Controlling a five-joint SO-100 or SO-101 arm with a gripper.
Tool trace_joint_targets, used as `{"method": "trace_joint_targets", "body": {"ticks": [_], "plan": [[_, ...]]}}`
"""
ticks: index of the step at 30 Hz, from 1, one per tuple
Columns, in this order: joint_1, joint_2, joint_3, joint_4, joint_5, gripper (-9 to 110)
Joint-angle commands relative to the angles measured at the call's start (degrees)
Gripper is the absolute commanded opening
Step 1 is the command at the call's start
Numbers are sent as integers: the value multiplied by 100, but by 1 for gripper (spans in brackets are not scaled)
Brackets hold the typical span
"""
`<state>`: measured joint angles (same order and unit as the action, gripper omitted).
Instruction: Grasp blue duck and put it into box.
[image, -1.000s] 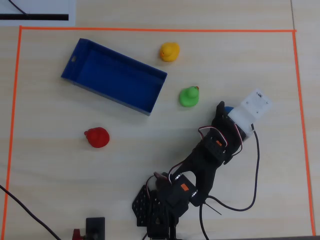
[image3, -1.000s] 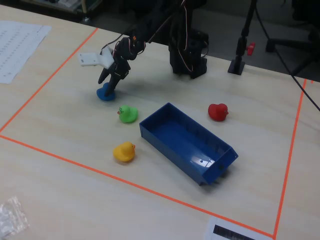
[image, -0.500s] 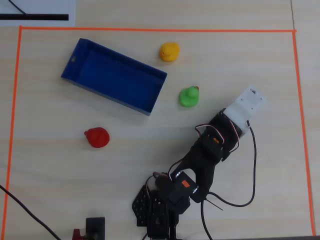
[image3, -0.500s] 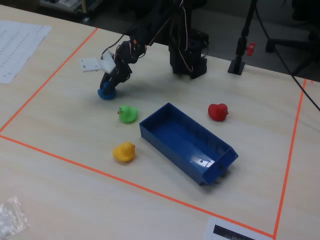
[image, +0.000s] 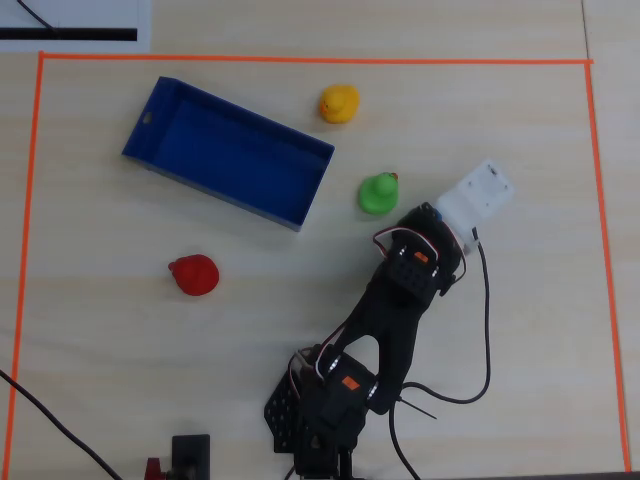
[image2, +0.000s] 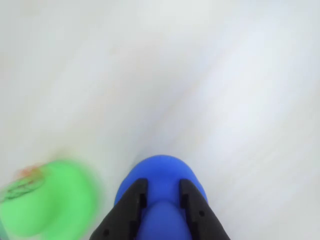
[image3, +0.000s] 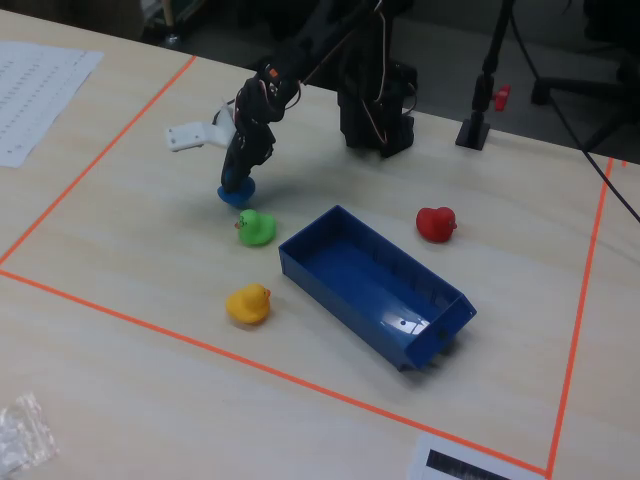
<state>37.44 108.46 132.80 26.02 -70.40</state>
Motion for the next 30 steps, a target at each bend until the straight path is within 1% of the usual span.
{"method": "trace_joint_targets", "body": {"ticks": [1,4,8,11,13,16,19,23,27,29,30], "plan": [[-958,993,-896,1652,738,0],[-2276,1477,-1679,2971,1529,0],[-4254,1178,-3190,4228,2654,0],[-5388,439,-4368,4658,3164,0],[-5766,-220,-5001,4702,3322,0],[-5880,-1178,-5502,4474,3357,0],[-5748,-1731,-5335,3797,3349,0],[-5265,-2479,-5273,3015,3296,0],[-4772,-2909,-5396,2707,3217,1],[-4605,-2962,-5388,2769,3138,10],[-4553,-2936,-5326,2865,3015,18]]}}
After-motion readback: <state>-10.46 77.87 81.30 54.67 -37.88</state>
